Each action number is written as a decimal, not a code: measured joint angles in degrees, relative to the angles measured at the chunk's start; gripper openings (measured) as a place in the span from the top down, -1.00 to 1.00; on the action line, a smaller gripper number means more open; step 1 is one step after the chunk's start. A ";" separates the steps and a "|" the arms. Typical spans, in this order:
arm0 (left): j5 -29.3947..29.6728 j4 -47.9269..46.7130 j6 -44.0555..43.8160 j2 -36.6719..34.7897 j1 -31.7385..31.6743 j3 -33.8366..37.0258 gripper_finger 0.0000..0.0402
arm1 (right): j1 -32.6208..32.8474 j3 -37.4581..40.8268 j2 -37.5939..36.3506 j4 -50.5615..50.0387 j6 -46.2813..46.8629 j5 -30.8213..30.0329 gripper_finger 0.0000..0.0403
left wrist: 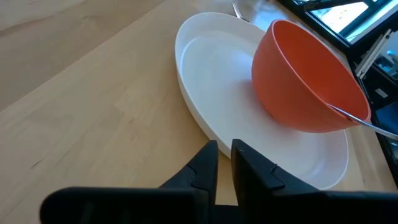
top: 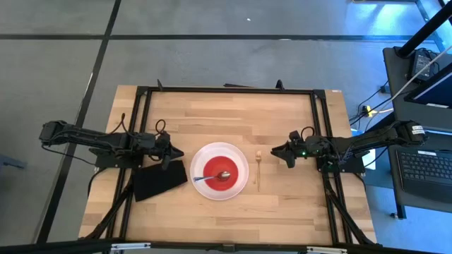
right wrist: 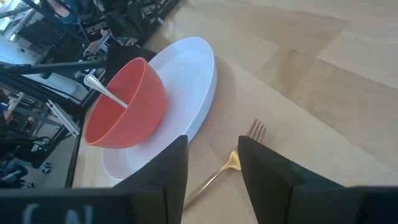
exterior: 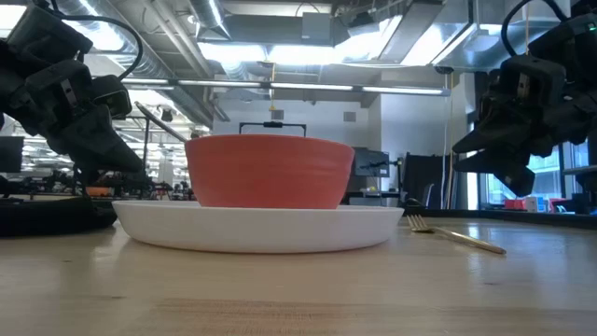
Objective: Set table place
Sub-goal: Return to Home Position
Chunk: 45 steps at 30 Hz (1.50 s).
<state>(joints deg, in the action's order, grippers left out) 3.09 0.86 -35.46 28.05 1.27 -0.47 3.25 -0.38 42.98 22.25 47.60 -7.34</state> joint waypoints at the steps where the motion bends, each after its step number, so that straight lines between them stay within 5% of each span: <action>1: 0.00 0.00 0.00 0.00 0.01 0.00 0.79 | 0.00 0.00 0.00 0.03 -0.23 -0.02 0.28; 11: 0.00 0.00 0.00 -0.06 0.01 0.00 0.79 | 0.00 0.00 -0.84 -0.65 -0.74 -0.05 0.28; 27: 0.00 0.03 0.02 -19.28 -0.01 0.00 0.94 | 0.00 -0.04 -23.60 -1.56 -0.75 -0.10 0.28; 45: 0.00 0.11 0.04 -27.91 -0.01 0.00 0.93 | 0.00 -0.04 -38.52 -1.58 -0.74 -0.14 0.28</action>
<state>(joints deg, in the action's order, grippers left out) 3.09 0.97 -35.42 0.14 1.26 -0.47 3.25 -0.43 4.46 20.67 46.86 -7.48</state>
